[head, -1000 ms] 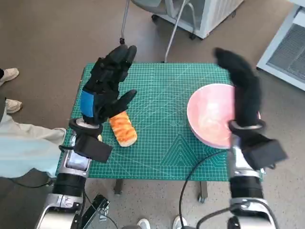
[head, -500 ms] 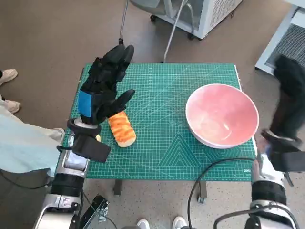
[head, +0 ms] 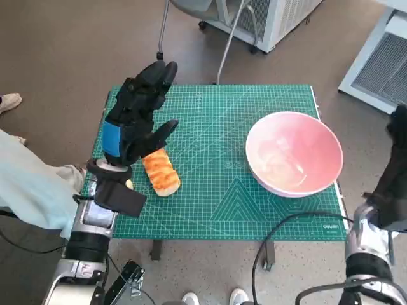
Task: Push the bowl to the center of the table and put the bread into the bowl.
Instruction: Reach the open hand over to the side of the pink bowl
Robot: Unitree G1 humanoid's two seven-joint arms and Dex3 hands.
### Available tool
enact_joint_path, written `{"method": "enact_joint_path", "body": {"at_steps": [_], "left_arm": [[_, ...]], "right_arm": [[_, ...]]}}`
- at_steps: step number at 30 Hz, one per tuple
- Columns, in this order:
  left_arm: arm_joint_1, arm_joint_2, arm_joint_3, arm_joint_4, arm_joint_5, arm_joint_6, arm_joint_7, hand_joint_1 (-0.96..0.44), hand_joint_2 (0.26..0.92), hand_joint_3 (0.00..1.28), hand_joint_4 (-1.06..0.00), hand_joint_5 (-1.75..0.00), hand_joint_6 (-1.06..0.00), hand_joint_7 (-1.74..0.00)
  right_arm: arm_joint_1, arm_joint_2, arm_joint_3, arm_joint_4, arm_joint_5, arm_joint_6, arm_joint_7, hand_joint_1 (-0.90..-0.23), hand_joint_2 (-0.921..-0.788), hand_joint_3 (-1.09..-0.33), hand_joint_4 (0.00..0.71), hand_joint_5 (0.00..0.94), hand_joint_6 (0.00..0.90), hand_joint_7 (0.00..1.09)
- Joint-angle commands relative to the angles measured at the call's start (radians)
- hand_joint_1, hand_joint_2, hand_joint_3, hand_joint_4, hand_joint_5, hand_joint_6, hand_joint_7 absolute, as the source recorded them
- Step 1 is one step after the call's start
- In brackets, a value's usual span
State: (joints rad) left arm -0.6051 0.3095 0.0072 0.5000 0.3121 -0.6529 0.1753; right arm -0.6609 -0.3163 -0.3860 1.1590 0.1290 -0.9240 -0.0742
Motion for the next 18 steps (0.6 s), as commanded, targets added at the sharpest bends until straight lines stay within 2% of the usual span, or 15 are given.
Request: {"method": "enact_joint_path", "body": {"at_steps": [1, 4, 5, 7, 12, 15, 18], "left_arm": [[0.011, 0.012, 0.008, -0.013, -0.008, 0.008, -0.003, -0.31, 0.921, 0.25, -0.37, -0.01, -0.36, -0.34], [0.013, 0.016, 0.011, -0.022, -0.01, 0.014, -0.007, -0.31, 0.921, 0.26, -0.37, -0.01, -0.35, -0.34], [0.013, 0.016, 0.011, -0.023, -0.009, 0.016, -0.008, -0.31, 0.921, 0.26, -0.37, -0.01, -0.35, -0.34], [0.014, 0.017, 0.011, -0.025, -0.009, 0.018, -0.009, -0.31, 0.921, 0.26, -0.37, -0.01, -0.35, -0.35], [0.024, 0.025, 0.017, -0.045, -0.014, 0.029, -0.016, -0.31, 0.921, 0.25, -0.37, -0.01, -0.35, -0.35], [0.029, 0.029, 0.022, -0.053, -0.017, 0.035, -0.02, -0.31, 0.921, 0.25, -0.37, -0.01, -0.35, -0.36], [0.037, 0.035, 0.027, -0.068, -0.02, 0.04, -0.024, -0.32, 0.921, 0.25, -0.37, -0.01, -0.35, -0.36]], "right_arm": [[-0.004, 0.045, -0.027, 0.055, 0.063, 0.067, 0.068, -0.468, -0.921, -0.838, 0.33, 0.0, 0.068, 0.75], [-0.026, 0.081, -0.064, 0.079, 0.127, 0.132, 0.129, -0.46, -0.921, -0.826, 0.321, 0.001, 0.08, 0.7], [-0.031, 0.087, -0.071, 0.085, 0.138, 0.146, 0.139, -0.456, -0.921, -0.814, 0.323, 0.002, 0.099, 0.65], [-0.04, 0.097, -0.08, 0.093, 0.151, 0.167, 0.15, -0.45, -0.921, -0.815, 0.32, 0.002, 0.104, 0.63], [-0.075, 0.138, -0.122, 0.122, 0.206, 0.248, 0.191, -0.461, -0.921, -0.77, 0.334, 0.004, 0.178, 0.52], [-0.094, 0.156, -0.138, 0.13, 0.225, 0.272, 0.213, -0.483, -0.921, -0.738, 0.304, 0.001, 0.191, 0.49], [-0.108, 0.164, -0.134, 0.137, 0.22, 0.287, 0.222, -0.5, -0.921, -0.722, 0.267, 0.0, 0.183, 0.48]]}}
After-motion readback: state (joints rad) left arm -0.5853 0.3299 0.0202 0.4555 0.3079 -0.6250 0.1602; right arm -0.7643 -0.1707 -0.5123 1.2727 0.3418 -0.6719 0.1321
